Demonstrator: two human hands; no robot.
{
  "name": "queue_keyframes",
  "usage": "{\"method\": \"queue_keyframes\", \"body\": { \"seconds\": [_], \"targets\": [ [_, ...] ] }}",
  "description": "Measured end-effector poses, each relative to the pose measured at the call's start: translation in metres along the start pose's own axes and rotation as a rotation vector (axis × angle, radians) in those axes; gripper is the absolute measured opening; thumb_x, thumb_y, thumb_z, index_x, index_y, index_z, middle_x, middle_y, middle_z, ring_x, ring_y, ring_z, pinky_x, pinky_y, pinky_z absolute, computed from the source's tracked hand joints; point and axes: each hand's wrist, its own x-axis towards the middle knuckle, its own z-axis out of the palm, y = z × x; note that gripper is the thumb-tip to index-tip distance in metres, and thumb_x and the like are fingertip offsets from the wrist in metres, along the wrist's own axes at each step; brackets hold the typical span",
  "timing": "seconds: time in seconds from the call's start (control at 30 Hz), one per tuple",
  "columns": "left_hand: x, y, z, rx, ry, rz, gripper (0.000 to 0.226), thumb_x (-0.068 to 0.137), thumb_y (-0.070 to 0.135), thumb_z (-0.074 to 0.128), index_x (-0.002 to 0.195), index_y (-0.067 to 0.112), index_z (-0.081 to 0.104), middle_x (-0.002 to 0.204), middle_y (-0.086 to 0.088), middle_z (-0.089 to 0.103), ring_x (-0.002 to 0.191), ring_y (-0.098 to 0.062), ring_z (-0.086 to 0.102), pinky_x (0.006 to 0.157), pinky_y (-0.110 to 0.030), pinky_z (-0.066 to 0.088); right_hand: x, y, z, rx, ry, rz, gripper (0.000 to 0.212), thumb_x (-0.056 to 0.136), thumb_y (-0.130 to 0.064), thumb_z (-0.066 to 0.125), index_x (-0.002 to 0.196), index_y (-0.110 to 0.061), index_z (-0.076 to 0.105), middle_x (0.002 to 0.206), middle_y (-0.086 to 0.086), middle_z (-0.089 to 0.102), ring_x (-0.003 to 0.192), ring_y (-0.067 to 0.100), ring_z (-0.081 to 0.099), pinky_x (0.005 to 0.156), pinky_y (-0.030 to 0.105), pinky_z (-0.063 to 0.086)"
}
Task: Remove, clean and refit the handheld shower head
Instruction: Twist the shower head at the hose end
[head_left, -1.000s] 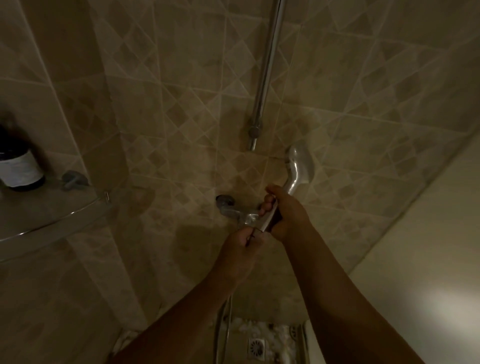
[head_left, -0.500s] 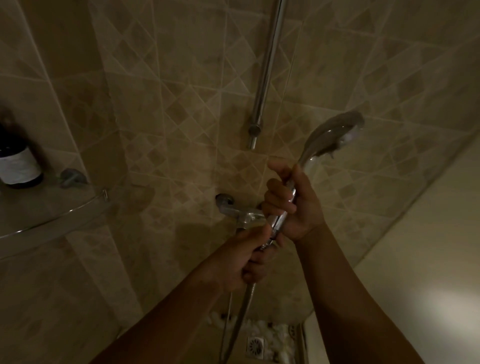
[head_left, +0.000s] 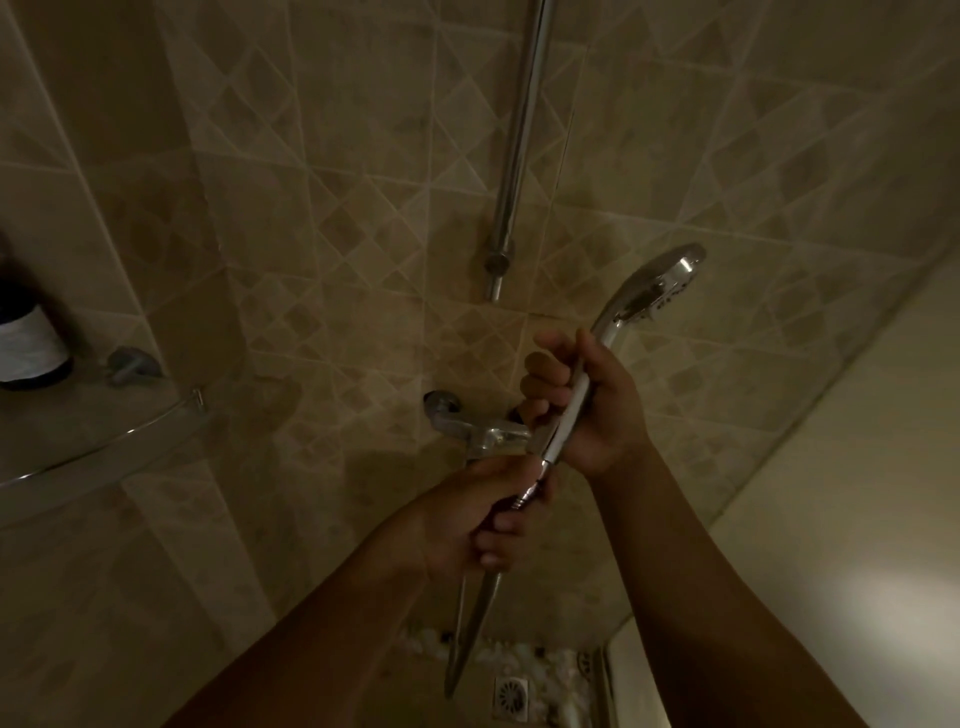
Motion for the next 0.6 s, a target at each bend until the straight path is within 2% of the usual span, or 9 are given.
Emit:
{"method": "queue_keyframes", "body": {
  "seconds": [0.1, 0.13, 0.2, 0.23, 0.33, 0.47, 0.6],
  "targets": [
    [0.002, 0.005, 0.006, -0.009, -0.151, -0.033, 0.034, 0.088, 0.044, 0.067, 0.104, 0.015, 0.067, 0.061, 0.005, 0.049, 0.038, 0.000, 0.039, 0.041, -0.014, 0.037, 0.004, -0.004, 0.008, 0.158, -0.150, 0.054, 0.032, 0.088, -0.020, 0.068, 0.111, 0.001, 0.064, 0.057, 0.000, 0.051, 0.044, 0.004, 0.036, 0.044, 0.020, 0.041],
    [0.004, 0.004, 0.008, -0.008, -0.160, -0.040, 0.034, 0.089, 0.044, 0.067, 0.105, 0.014, 0.067, 0.061, 0.006, 0.047, 0.039, 0.000, 0.037, 0.042, -0.014, 0.037, 0.004, -0.004, 0.009, 0.181, -0.162, 0.071, 0.029, 0.089, -0.017, 0.067, 0.110, 0.002, 0.062, 0.054, -0.001, 0.046, 0.041, 0.004, 0.032, 0.041, 0.020, 0.036],
    [0.006, -0.001, 0.010, -0.008, -0.075, -0.042, 0.034, 0.085, 0.047, 0.070, 0.096, 0.016, 0.063, 0.058, 0.008, 0.040, 0.039, 0.000, 0.033, 0.040, -0.013, 0.033, 0.004, -0.004, 0.009, 0.151, -0.127, 0.101, 0.017, 0.090, -0.015, 0.063, 0.099, 0.000, 0.060, 0.051, -0.005, 0.033, 0.038, 0.004, 0.027, 0.038, 0.019, 0.030],
    [0.007, -0.005, 0.011, 0.024, 0.008, -0.031, 0.035, 0.083, 0.051, 0.071, 0.088, 0.018, 0.060, 0.057, 0.009, 0.036, 0.038, 0.000, 0.030, 0.038, -0.014, 0.030, 0.004, -0.004, 0.008, 0.107, -0.079, 0.109, 0.013, 0.092, -0.016, 0.058, 0.092, -0.003, 0.060, 0.051, -0.007, 0.028, 0.037, 0.003, 0.025, 0.036, 0.018, 0.030],
    [0.010, -0.015, 0.013, 0.162, 0.243, 0.030, 0.036, 0.081, 0.057, 0.064, 0.075, 0.023, 0.055, 0.054, 0.010, 0.033, 0.039, -0.001, 0.024, 0.036, -0.016, 0.022, 0.004, -0.002, 0.005, -0.035, 0.118, 0.094, 0.019, 0.094, -0.023, 0.044, 0.079, -0.012, 0.050, 0.051, -0.010, 0.020, 0.036, 0.002, 0.020, 0.035, 0.016, 0.028],
    [0.012, -0.022, 0.010, 0.251, 0.369, 0.070, 0.035, 0.094, 0.052, 0.051, 0.077, 0.021, 0.046, 0.053, 0.010, 0.031, 0.040, -0.002, 0.021, 0.036, -0.017, 0.016, 0.007, 0.008, -0.002, -0.190, 0.346, 0.028, 0.022, 0.092, -0.019, 0.052, 0.071, -0.018, 0.043, 0.043, -0.010, 0.029, 0.032, 0.003, 0.028, 0.034, 0.018, 0.027],
    [0.012, -0.030, 0.003, 0.310, 0.448, 0.052, 0.032, 0.103, 0.042, 0.044, 0.078, 0.021, 0.044, 0.054, 0.009, 0.029, 0.040, -0.002, 0.020, 0.036, -0.017, 0.016, 0.007, 0.019, -0.004, -0.305, 0.531, -0.035, 0.027, 0.095, -0.013, 0.052, 0.068, -0.014, 0.048, 0.046, -0.005, 0.033, 0.035, 0.007, 0.029, 0.036, 0.020, 0.029]
  ]
}}
